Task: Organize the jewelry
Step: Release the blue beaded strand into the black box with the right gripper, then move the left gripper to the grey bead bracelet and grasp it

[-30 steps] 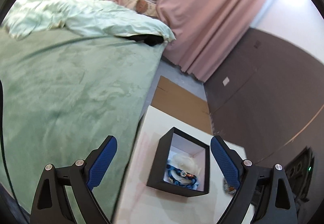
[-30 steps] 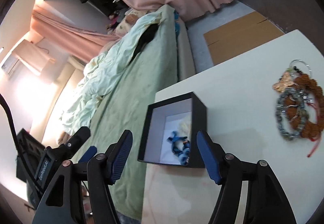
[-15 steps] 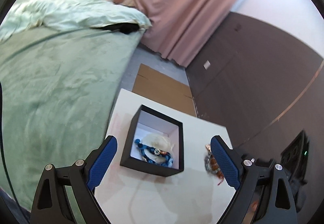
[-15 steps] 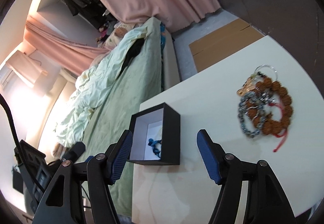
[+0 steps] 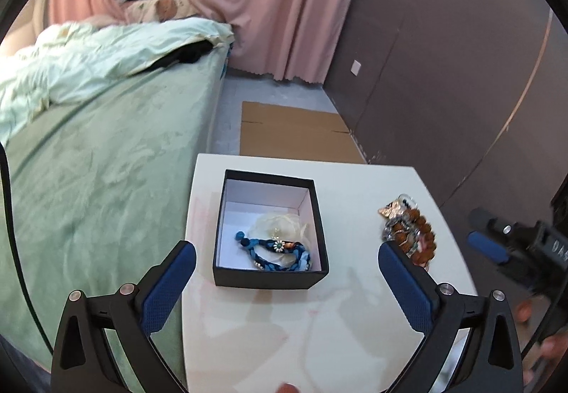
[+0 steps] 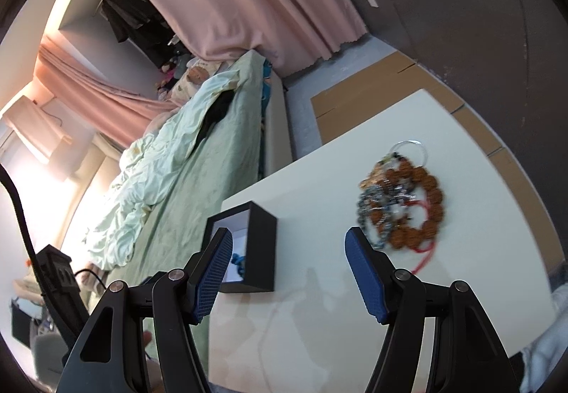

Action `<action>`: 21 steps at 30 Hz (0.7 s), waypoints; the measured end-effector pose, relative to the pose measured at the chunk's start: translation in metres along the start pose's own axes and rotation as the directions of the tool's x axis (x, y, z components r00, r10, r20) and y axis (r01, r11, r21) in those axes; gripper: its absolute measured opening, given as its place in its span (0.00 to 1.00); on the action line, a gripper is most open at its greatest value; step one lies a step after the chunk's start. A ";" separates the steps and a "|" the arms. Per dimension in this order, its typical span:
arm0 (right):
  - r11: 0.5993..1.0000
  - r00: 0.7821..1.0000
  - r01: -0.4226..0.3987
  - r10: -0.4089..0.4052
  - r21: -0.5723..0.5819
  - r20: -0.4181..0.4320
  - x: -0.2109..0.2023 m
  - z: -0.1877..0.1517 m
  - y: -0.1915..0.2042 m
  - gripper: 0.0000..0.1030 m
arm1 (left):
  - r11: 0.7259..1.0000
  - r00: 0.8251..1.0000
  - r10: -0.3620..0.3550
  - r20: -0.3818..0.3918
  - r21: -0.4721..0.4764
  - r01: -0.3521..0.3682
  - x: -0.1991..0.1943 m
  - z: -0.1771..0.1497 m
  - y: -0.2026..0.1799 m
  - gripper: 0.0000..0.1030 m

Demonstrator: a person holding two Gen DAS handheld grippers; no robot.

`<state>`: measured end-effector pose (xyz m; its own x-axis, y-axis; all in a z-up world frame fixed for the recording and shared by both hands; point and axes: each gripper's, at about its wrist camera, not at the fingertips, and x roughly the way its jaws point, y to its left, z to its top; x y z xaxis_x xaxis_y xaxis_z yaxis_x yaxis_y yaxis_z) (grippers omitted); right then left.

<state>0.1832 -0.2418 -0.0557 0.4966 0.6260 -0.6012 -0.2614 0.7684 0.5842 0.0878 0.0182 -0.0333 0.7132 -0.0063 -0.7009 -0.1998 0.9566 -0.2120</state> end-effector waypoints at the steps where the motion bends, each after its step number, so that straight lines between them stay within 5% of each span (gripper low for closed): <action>1: 1.000 1.000 0.006 -0.006 0.002 0.004 -0.003 0.001 -0.003 0.65 | 1.000 1.000 0.005 0.001 0.014 -0.005 0.000 0.000 -0.003 1.00; 8: 0.998 0.998 0.054 -0.056 0.039 0.041 -0.028 0.011 -0.033 0.65 | 0.995 0.999 0.040 -0.008 0.096 -0.039 0.002 -0.001 -0.025 1.00; 21: 0.980 0.989 0.148 -0.150 0.134 0.003 -0.043 0.018 -0.084 0.65 | 0.989 0.997 -0.062 -0.048 0.128 0.068 0.021 -0.003 -0.059 0.99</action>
<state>0.1987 -0.3352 -0.0690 0.5328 0.5034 -0.6802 -0.0716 0.8278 0.5564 0.1121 -0.0394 -0.0377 0.6913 -0.0799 -0.7181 -0.0631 0.9834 -0.1701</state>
